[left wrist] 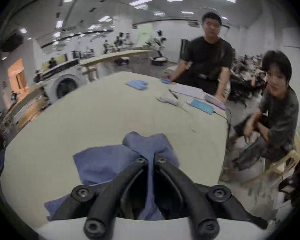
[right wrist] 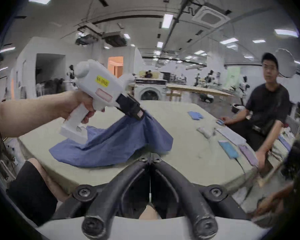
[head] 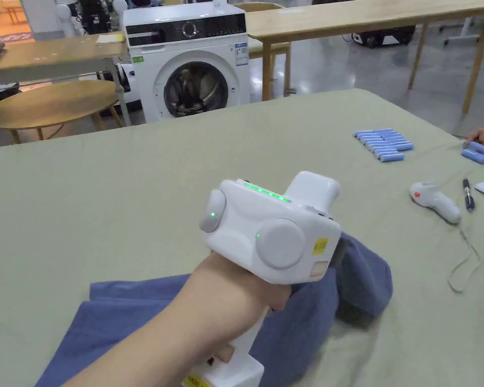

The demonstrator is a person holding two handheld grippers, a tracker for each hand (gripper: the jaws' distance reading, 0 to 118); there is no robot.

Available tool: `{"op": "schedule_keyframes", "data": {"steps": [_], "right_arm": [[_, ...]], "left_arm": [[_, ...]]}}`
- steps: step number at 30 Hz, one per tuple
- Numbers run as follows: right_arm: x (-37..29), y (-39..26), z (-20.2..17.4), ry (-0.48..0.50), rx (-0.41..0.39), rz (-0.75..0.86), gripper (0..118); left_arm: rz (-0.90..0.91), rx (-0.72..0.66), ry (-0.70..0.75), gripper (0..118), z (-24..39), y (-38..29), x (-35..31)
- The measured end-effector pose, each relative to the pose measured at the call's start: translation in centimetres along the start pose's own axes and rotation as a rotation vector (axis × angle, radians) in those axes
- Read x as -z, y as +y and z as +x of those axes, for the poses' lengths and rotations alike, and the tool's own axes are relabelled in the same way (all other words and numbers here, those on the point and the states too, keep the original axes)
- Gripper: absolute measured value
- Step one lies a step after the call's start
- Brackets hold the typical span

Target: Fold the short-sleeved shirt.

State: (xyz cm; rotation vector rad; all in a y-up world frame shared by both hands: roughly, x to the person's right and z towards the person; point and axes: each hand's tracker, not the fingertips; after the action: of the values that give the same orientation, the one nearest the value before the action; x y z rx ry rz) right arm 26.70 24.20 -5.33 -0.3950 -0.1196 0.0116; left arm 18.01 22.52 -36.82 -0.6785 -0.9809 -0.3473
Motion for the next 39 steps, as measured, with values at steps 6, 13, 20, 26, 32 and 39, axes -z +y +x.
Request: {"op": "schedule_keyframes", "data": {"steps": [6, 13, 20, 26, 32, 39], "right_arm": [[-0.6, -1.6, 1.5, -0.043, 0.044, -0.036, 0], [1.5, -1.5, 0.1, -0.001, 0.003, -0.033, 0], [4.8, -0.4, -3.4, 0.101, 0.021, 0.032, 0], [10.0, 0.8, -8.8, 0.102, -0.072, 0.082, 0], [12.4, 0.7, -12.9, 0.145, -0.065, 0.052, 0], [13.4, -0.5, -16.6, 0.178, -0.103, 0.003, 0]], "left_arm": [[-0.082, -0.071, 0.057, 18, 1.2, -5.2, 5.7], [0.214, -0.275, 0.26, 108, -4.7, -8.8, -3.0], [0.386, -0.45, 0.499, 103, -10.8, -16.6, -20.2], [0.434, -0.399, 0.879, 47, -7.4, -26.0, -32.4], [0.454, -0.534, 0.898, 0, -4.5, -32.3, -35.4], [0.409, -0.537, 0.809, 0, -3.9, -32.9, -32.4]]}}
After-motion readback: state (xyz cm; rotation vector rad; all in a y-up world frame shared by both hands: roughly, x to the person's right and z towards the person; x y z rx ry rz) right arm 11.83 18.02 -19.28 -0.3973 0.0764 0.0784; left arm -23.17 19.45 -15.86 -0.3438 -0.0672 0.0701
